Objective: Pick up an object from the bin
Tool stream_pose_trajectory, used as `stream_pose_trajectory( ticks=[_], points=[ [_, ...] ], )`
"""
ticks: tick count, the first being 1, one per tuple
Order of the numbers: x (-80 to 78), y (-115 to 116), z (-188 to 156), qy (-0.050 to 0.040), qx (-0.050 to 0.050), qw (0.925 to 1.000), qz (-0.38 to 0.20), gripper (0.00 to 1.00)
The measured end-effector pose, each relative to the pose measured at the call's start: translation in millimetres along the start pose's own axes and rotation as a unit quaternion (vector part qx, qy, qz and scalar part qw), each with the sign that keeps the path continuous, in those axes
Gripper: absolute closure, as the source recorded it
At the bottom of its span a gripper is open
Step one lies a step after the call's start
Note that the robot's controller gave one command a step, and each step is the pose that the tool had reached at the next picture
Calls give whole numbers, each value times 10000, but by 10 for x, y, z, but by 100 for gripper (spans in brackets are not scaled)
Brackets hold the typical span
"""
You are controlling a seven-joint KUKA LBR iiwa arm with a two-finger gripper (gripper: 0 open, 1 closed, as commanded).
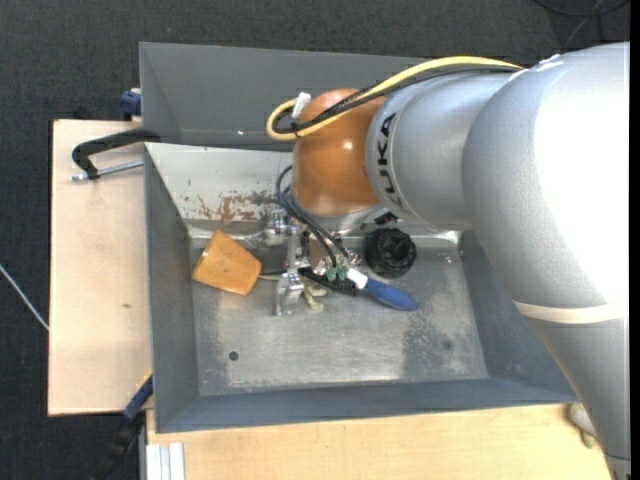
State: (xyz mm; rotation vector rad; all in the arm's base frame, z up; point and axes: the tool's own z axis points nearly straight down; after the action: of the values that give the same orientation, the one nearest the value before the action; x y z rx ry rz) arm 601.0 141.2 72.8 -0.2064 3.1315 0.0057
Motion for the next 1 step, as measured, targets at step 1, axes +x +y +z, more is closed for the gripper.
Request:
stream_pose_trajectory(
  ticks=[1],
  points=[
    [-25,7,-25,-53,-3,10000,-3,100]
  ],
)
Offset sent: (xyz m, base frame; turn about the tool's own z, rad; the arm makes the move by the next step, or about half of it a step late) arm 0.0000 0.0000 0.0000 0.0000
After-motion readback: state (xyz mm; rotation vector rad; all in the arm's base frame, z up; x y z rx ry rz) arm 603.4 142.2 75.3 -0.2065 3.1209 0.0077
